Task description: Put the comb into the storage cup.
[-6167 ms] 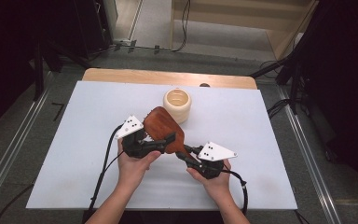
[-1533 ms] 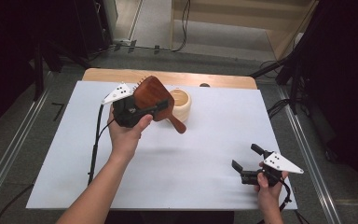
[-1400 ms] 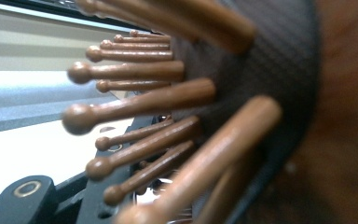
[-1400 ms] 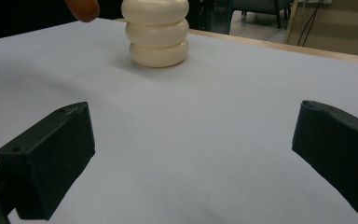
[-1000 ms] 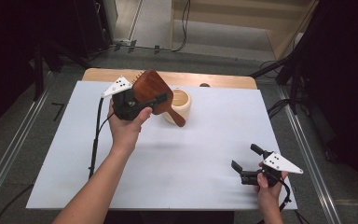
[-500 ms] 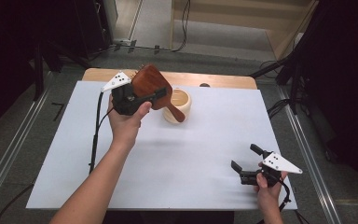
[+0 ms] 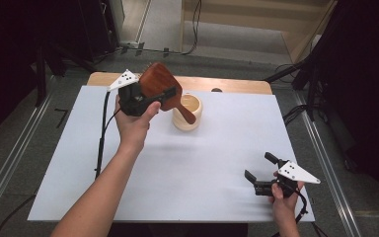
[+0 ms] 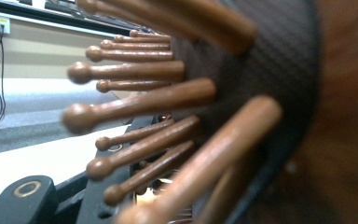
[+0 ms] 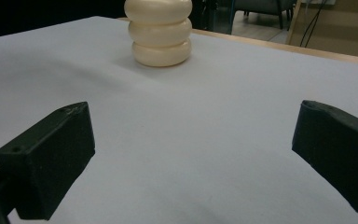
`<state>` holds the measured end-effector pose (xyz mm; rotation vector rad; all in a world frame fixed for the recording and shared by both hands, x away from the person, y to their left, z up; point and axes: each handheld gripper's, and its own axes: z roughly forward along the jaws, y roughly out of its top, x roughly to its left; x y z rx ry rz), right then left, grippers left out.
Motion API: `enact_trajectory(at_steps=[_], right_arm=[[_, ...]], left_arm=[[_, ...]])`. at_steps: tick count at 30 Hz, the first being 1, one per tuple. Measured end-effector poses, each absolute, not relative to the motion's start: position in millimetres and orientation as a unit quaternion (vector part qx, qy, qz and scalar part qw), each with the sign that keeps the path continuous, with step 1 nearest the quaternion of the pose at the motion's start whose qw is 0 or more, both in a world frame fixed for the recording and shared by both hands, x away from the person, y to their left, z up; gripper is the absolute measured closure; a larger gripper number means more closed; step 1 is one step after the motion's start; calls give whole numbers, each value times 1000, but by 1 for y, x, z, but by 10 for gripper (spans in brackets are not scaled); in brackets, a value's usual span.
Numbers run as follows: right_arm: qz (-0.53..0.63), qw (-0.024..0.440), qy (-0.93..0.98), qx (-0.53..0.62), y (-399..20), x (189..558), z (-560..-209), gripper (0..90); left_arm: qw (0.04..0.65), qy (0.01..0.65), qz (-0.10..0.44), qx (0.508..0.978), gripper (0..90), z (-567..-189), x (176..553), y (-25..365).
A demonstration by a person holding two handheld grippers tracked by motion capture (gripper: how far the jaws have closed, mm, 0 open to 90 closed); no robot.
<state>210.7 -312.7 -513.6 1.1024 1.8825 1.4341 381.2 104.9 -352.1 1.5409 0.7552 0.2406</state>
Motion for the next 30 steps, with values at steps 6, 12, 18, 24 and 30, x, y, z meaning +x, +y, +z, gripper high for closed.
enact_trajectory(at_steps=[6,12,18,24,30], right_arm=[[529,263,697,406,-312,211,-514,0],[529,263,697,406,-312,211,-514,0],[528,262,698,407,-312,211,-514,0],[529,261,698,406,-312,211,-514,0],[529,261,698,406,-311,211,-514,0]], left_arm=[[651,333,107,674,531,-349,385,104],[657,336,101,667,531,-346,391,104],[656,340,108,665,531,-344,396,105],[661,341,107,660,530,-347,401,105],[659,343,114,659,530,-347,406,103]])
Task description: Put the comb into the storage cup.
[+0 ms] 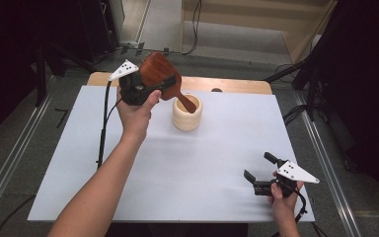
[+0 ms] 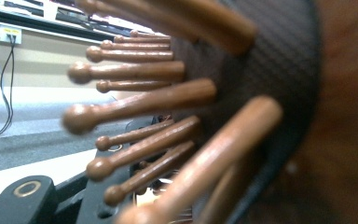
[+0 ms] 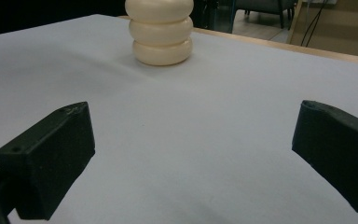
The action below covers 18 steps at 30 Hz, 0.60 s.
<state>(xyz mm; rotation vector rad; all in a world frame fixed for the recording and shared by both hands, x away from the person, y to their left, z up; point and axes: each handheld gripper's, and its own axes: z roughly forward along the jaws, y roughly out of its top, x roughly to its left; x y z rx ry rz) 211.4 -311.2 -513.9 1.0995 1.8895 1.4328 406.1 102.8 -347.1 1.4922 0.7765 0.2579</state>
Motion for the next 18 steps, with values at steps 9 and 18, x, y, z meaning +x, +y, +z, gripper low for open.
enact_trajectory(at_steps=[9,18], right_arm=[[530,261,698,405,-311,212,-514,0],[530,261,698,404,-311,212,-514,0]], left_arm=[[660,352,123,653,530,-350,413,104],[651,360,132,655,529,-357,419,103]])
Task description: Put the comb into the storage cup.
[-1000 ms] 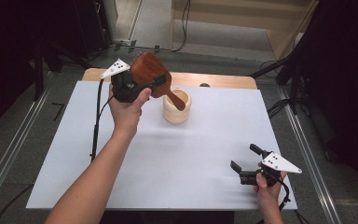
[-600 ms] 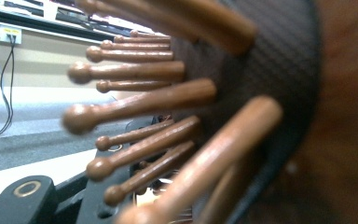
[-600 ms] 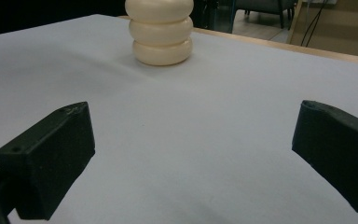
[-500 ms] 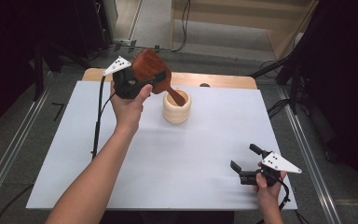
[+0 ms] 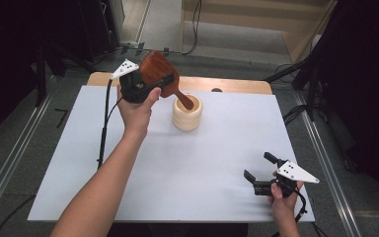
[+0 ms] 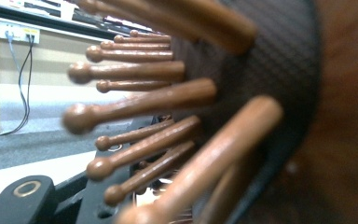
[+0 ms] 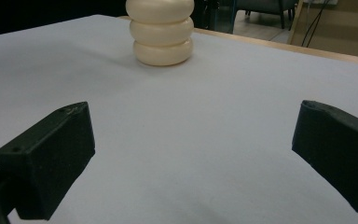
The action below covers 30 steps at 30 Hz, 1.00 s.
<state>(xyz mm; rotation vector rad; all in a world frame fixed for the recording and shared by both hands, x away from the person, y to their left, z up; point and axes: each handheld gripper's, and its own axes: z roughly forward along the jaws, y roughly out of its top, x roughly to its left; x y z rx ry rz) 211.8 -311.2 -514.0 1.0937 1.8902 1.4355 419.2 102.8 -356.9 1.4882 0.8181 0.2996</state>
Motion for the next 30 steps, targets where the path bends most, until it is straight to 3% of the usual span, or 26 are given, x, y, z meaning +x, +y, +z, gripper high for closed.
enact_trajectory(at_steps=[30], right_arm=[[531,261,698,404,-311,212,-514,0]], left_arm=[[622,376,150,670,526,-393,430,84]])
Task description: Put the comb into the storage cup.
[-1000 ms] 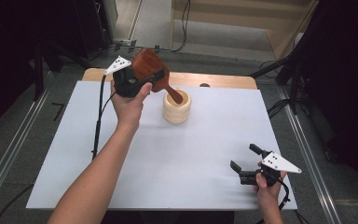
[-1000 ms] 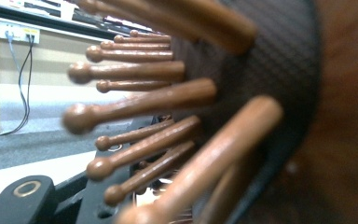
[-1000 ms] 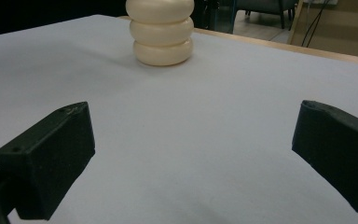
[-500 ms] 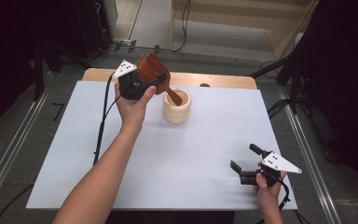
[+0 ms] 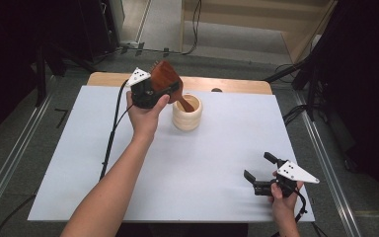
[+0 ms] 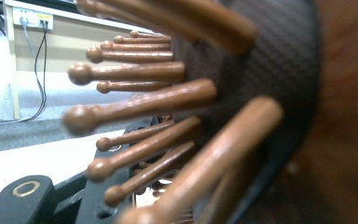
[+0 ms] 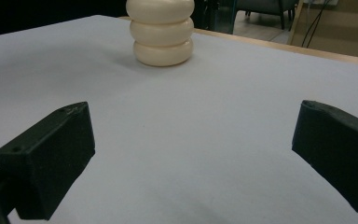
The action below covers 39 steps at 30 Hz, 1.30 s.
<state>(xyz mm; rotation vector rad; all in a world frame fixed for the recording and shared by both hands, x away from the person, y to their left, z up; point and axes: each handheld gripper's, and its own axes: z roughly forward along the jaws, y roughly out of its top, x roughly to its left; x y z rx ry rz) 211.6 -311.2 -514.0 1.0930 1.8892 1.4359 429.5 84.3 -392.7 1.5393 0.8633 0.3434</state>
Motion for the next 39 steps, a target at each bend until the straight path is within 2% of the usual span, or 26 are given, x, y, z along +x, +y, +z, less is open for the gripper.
enact_trajectory(at_steps=[39], right_arm=[[531,263,698,402,-311,212,-514,0]], left_arm=[[591,404,147,682,517,-433,436,66]])
